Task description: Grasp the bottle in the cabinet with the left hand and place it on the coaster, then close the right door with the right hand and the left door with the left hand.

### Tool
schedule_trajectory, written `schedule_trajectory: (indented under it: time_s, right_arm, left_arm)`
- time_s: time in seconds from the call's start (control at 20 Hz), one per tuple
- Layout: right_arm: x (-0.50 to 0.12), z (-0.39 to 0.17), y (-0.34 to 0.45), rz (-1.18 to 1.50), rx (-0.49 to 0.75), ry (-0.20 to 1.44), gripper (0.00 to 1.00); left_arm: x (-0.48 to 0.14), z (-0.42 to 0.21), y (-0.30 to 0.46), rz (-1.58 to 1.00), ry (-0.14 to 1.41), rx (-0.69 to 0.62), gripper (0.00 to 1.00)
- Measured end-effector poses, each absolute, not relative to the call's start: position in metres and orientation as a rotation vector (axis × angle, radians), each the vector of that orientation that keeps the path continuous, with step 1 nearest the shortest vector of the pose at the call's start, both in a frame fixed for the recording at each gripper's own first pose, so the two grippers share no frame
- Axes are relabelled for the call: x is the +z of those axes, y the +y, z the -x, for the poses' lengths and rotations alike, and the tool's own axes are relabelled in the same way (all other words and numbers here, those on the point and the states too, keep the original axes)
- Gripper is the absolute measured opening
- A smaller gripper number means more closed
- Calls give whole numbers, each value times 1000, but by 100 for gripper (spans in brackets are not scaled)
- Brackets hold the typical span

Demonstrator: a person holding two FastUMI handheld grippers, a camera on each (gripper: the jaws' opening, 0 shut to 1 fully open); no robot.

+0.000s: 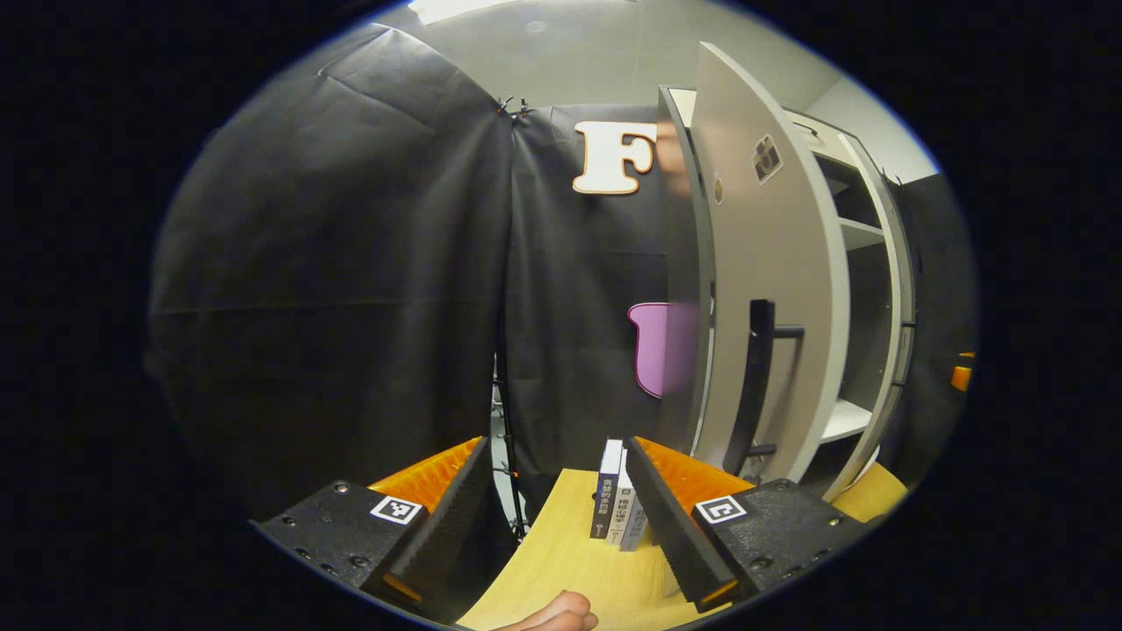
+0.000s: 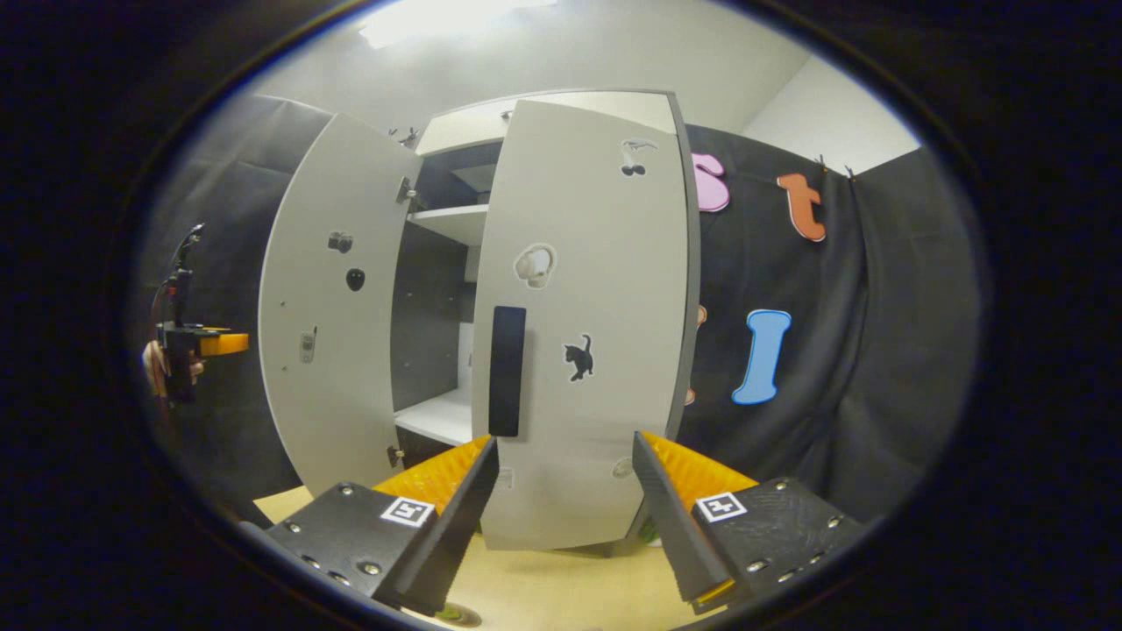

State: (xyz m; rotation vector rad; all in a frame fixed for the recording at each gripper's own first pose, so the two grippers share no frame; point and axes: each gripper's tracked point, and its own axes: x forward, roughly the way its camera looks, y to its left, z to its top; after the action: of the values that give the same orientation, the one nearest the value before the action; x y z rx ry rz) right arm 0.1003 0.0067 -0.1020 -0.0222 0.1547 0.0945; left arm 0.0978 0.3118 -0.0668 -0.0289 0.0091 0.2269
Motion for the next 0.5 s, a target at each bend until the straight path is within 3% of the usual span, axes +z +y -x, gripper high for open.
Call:
schedule_trajectory:
  time_s: [0.1,0.15,0.3,0.35,0.4,0.5]
  right_arm:
    - [-102,-93,4,16,89,149,96]
    - [-101,-88,2,9,86,143,92]
    - [-100,-66,-7,-11,88,145,92]
    - [-96,-59,-13,-6,81,136,94]
    - [-93,-51,-18,1,76,124,94]
    - [-88,-38,-28,4,61,99,94]
  left_arm:
    - [-60,-109,303,41,16,206,97]
    - [-52,-114,297,35,4,199,97]
    - [-40,-129,250,36,-11,120,97]
    - [-41,-143,254,9,-22,150,99]
    - [-36,-129,245,-15,-29,152,85]
    - [-42,-128,223,40,-21,112,85]
